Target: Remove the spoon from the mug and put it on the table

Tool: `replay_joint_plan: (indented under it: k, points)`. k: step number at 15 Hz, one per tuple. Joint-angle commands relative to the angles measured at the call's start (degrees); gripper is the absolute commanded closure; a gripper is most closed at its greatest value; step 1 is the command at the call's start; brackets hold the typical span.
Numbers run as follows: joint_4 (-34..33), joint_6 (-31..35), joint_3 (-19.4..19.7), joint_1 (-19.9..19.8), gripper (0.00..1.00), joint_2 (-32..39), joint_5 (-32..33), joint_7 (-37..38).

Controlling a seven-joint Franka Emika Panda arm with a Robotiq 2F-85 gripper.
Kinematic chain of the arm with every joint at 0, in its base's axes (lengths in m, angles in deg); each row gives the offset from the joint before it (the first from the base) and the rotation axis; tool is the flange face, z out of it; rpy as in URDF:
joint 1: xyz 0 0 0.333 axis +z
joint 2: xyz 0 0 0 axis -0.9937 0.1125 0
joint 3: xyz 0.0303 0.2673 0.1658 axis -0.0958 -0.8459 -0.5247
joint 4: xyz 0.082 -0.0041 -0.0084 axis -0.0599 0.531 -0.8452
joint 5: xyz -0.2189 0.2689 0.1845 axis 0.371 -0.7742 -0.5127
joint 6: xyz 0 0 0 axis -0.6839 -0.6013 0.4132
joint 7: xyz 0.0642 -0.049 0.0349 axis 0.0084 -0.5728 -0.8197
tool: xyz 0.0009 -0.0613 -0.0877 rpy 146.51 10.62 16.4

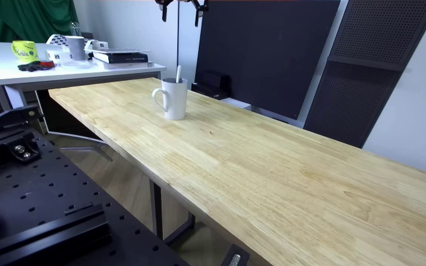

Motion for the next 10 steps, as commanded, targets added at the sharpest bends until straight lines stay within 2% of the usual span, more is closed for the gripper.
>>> replay_joint_plan:
  k: [1,10]
  points:
    - [-4.8,-2.9,0.2,-1.0,0.00,4.5,-0.1,-1.6]
    - [-12.5,-1.5,-0.2,-1.2,0.00,14.2,2.4,-8.7]
